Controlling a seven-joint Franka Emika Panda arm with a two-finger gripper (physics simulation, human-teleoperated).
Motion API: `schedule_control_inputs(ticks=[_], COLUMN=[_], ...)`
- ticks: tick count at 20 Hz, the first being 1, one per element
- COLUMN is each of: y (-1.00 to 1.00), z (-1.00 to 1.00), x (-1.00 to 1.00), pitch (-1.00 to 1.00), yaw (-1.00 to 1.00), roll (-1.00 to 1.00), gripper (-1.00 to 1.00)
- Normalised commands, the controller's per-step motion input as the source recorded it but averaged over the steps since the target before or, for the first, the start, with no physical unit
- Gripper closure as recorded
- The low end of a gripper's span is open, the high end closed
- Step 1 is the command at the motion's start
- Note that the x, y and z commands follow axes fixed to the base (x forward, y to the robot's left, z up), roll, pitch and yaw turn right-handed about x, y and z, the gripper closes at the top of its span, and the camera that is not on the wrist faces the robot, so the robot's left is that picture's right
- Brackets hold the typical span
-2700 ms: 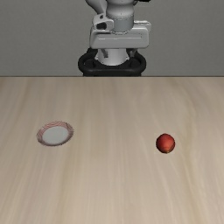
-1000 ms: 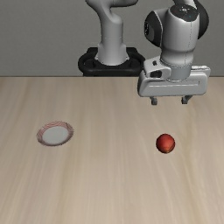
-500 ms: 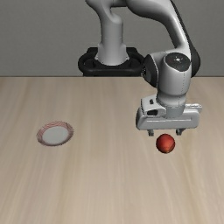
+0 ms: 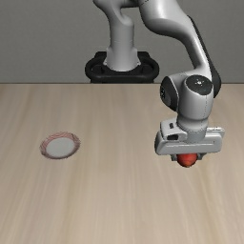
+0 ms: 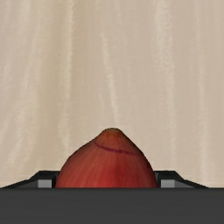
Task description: Pick the onion and place it on the plate
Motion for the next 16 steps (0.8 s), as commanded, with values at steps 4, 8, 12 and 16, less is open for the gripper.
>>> schedule_control_inputs(ticks=[4,8,12,16], y=[0.0,0.0,0.0,0.0], z=[0.25,0.0,1.0,1.0], x=[0.0,0.0,0.0,0.0], pitch=[0.0,0.0,0.0,0.0], yaw=[0.0,0.0,0.0,0.0], roll=[0.0,0.0,0.0,0.0], gripper=[1.0,1.0,1.0,1.0])
